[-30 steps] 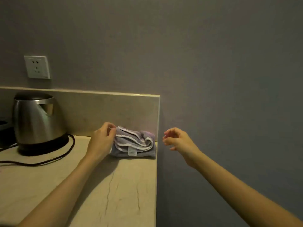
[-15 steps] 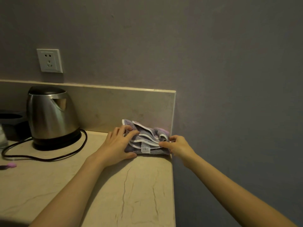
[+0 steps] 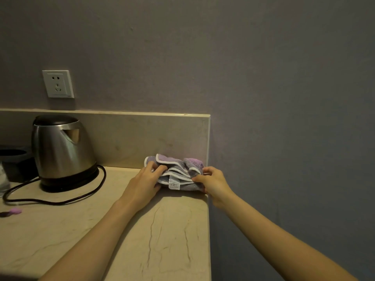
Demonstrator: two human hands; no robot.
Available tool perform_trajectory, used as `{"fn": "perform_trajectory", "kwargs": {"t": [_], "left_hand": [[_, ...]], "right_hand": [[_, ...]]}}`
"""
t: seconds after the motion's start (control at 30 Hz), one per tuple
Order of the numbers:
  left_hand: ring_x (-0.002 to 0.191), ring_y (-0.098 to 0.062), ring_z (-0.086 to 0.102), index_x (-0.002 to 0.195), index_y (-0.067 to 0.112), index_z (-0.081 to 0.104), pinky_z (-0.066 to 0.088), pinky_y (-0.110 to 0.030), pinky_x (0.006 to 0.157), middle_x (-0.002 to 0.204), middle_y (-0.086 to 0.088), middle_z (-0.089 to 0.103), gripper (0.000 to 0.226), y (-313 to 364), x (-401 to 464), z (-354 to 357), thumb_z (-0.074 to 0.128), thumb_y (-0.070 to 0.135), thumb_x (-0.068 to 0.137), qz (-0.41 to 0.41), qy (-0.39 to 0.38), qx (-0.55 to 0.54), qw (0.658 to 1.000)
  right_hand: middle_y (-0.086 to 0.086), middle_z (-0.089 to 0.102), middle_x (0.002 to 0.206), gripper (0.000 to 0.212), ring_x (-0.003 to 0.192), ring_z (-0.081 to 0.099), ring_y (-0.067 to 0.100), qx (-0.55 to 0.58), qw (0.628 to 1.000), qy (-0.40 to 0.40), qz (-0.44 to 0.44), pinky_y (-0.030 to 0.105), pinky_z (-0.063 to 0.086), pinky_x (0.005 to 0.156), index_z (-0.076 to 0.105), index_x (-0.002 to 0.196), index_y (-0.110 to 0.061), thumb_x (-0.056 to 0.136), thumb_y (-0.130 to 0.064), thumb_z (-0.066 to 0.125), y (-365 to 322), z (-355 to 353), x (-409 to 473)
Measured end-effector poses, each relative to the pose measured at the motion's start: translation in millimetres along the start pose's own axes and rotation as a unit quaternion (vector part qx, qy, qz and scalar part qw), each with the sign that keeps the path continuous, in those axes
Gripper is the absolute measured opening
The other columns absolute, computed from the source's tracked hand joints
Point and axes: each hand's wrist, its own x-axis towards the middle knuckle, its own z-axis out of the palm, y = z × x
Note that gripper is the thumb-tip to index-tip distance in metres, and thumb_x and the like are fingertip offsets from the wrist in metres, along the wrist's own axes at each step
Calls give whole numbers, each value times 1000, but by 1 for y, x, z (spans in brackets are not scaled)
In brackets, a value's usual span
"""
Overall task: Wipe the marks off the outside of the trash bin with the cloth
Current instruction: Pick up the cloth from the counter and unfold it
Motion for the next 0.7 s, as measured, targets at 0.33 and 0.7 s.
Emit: {"fn": "perform_trajectory", "kwargs": {"t": [0.33,0.7], "left_hand": [[85,-29,62,117,13,57,53,-37,54,110,-10,58,45,50,-6,-14,75,15,76,77,17,10,997],[83,-36,59,118,13,56,43,-39,59,103,-9,54,41,175,14,-25,67,23,80,122,29,-35,991]], "right_hand": [[13,66,98,23,82,64,22,86,996,11,-20,35,55,70,59,103,-4,82,3,65,-2,-50,-39],[5,64,74,17,68,62,17,178,977,89,-73,33,53,63,57,83,-15,81,-1,65,-24,-156,-88]]}}
